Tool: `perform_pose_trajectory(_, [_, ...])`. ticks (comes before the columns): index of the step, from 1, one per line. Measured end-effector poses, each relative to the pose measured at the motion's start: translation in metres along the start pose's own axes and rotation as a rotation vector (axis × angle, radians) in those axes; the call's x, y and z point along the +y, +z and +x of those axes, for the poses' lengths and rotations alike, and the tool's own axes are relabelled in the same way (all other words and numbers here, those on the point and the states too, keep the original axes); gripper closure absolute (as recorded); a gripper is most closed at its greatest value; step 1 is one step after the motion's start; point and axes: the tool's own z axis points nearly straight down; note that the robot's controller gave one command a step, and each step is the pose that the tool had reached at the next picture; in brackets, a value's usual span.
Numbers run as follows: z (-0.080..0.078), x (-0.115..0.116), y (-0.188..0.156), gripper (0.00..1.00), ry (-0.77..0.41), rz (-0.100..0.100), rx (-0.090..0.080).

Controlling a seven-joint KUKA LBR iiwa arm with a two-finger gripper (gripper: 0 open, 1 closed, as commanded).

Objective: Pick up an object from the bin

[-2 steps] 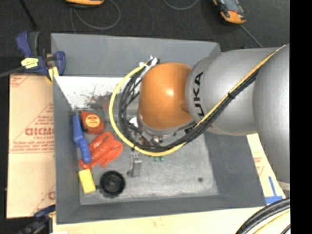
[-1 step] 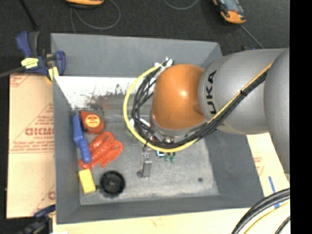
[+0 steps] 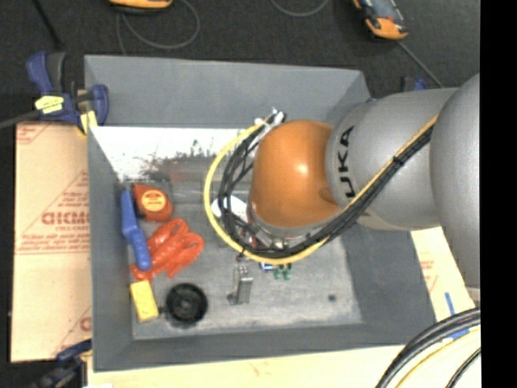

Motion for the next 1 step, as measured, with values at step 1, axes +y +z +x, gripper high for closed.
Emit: perform_pose_trajectory(1, [0.012, 0.0255, 0.0434, 0.0, -0.237, -0.003, -0.003])
